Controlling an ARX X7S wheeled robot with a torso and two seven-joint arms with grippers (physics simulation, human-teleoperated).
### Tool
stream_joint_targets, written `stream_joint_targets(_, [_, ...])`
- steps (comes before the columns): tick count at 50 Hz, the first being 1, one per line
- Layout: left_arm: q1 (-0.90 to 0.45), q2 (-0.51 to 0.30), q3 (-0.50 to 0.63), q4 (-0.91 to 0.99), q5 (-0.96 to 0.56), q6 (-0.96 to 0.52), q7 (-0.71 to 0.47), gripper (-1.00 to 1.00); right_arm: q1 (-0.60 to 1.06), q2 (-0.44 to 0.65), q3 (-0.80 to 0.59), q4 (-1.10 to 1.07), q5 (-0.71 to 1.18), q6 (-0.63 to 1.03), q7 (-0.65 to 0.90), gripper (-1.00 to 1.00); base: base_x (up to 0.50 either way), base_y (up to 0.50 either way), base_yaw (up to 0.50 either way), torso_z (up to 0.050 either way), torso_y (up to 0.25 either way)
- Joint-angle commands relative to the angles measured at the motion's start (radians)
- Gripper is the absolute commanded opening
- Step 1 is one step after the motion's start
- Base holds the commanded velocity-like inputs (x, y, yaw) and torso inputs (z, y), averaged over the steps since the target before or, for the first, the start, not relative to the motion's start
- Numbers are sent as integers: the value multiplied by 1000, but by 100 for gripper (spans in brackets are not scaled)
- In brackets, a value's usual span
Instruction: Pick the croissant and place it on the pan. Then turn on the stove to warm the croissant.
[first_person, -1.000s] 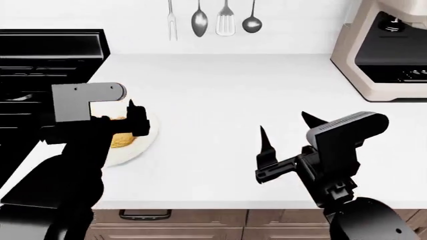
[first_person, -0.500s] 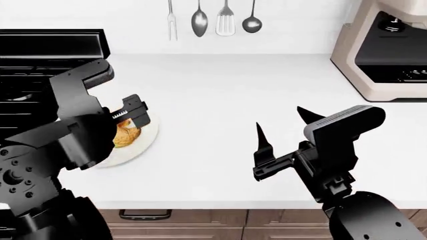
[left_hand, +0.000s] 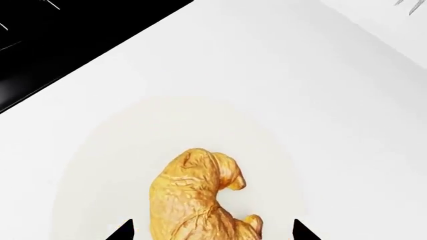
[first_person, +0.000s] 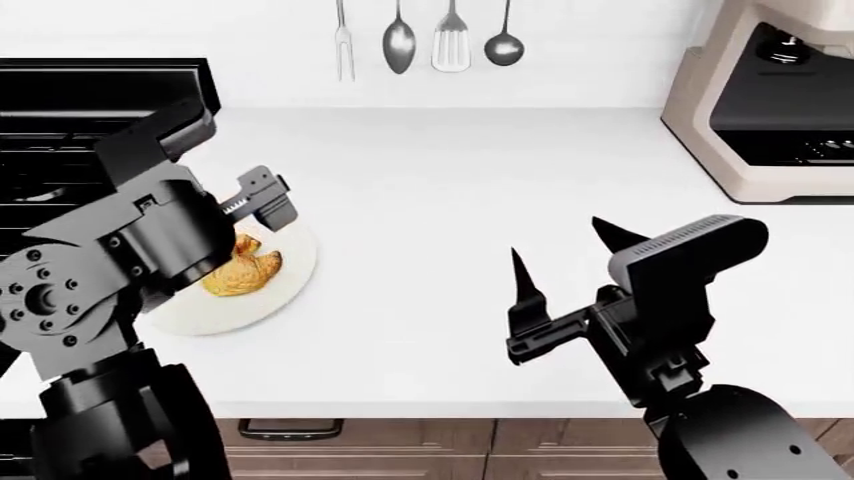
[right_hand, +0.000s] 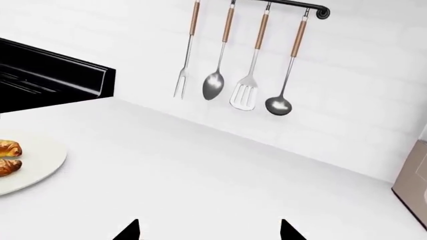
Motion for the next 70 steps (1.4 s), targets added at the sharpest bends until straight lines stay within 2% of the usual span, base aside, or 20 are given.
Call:
stream_joint_targets(1, [-20,-16,62,-109,105,145,55,100,-15,3,12,15,8,-25,-7,100,0,0,0,0,0])
stream_joint_targets(6, [-33,-7,73,-144,127,180,59,100,-14,2,17,33,13,-42,-15,100,0,0,0,0,0])
stream_joint_targets(15, [-10,49,2,-112,85,247,-18,100,-12,7,21,49,23,-62,-29,100,0,0,0,0,0])
stream_joint_targets(24, [-1,46,4,-109,72,309,-52,100,-21,11,28,43,33,-69,-33,100,0,0,0,0,0])
stream_joint_targets(34, [-53,17,71,-215,138,363,-20,100,-33,0,27,82,32,-108,-39,100,0,0,0,0,0])
stream_joint_targets(50, [-41,-2,116,-355,206,460,51,100,-36,2,24,111,30,-128,-40,100,0,0,0,0,0])
stream_joint_targets(70, [-52,-9,167,-405,232,485,81,100,-50,6,36,123,36,-149,-36,100,0,0,0,0,0])
